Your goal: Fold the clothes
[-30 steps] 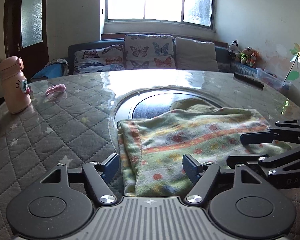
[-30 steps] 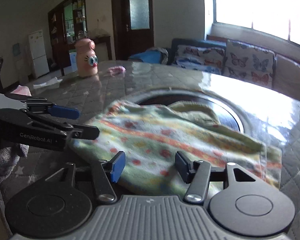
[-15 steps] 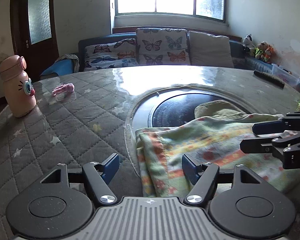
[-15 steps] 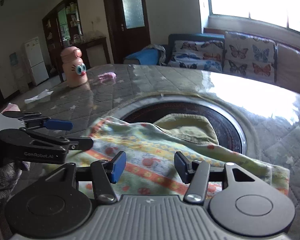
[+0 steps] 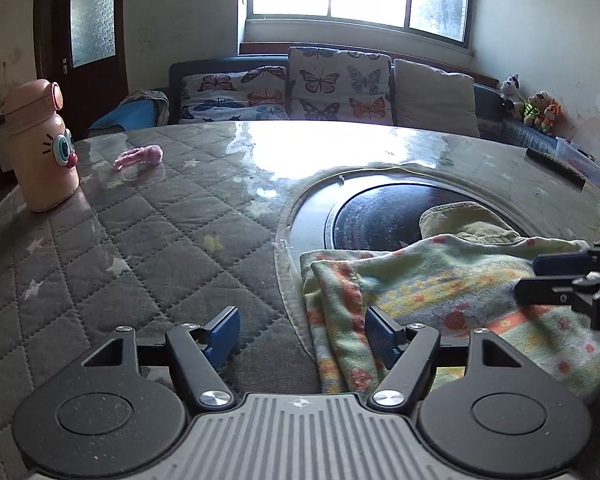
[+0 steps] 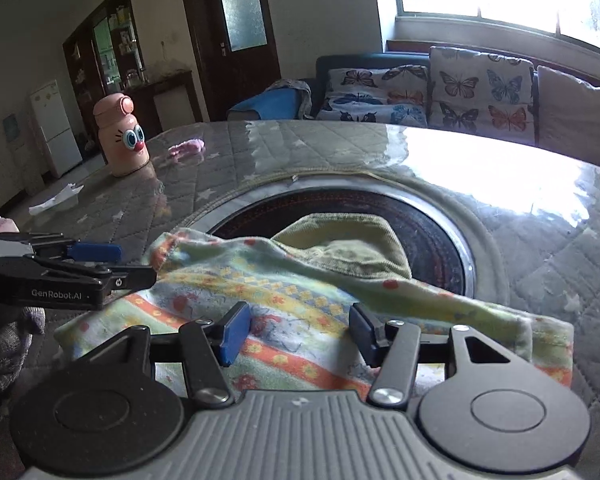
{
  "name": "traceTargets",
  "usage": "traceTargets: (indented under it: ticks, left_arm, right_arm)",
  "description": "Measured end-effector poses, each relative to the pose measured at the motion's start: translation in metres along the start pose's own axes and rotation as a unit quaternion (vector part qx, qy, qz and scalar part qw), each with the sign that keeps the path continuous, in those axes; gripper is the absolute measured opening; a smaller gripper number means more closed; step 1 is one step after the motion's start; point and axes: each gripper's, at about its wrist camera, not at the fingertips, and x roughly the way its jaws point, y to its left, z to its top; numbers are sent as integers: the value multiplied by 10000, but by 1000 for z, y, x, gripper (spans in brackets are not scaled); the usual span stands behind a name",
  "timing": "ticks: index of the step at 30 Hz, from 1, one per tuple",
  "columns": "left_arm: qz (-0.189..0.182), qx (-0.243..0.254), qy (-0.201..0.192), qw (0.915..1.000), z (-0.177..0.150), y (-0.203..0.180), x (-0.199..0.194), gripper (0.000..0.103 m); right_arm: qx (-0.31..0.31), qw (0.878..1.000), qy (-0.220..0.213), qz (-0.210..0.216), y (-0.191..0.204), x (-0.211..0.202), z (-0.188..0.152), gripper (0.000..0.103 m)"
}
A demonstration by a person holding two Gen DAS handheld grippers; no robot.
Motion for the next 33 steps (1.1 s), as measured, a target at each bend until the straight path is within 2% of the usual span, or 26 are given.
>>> traceTargets:
  ticks: [6, 11, 16, 20, 24, 29, 31, 33]
  left_arm:
    - [-22, -34, 26, 10000, 1, 1, -1, 73]
    - [-55, -97, 44, 9999, 3, 4, -3, 72]
    - [-53, -284, -16, 9996, 9, 15, -12, 73]
    - [20, -502, -14, 9987, 13, 26, -17, 87]
    - [37, -662, -22, 9978, 14, 33, -23, 92]
    - [-6, -935, 92, 9956, 11, 39, -26, 94]
    - [-92, -1072, 150, 9941, 9, 41, -26, 93]
    - [-232, -1204, 208, 9922, 8, 42, -26, 93]
  right_arm:
    - [366, 9990, 46, -267, -22, 7, 1, 54]
    - [148, 9995, -44, -285, -15, -2, 3, 55]
    - [-406, 9992, -53, 44, 19, -14, 6, 59]
    - [-1096, 9930, -10, 450, 61, -16, 3, 60]
    - [-1688, 9810, 118, 953, 104, -13, -3, 60]
    - [-2379, 9658, 200, 1015, 143, -6, -16, 56]
    - [-2543, 9622, 260, 945, 153, -1, -21, 52]
    - [-2673, 9593, 310, 858, 160, 4, -25, 43]
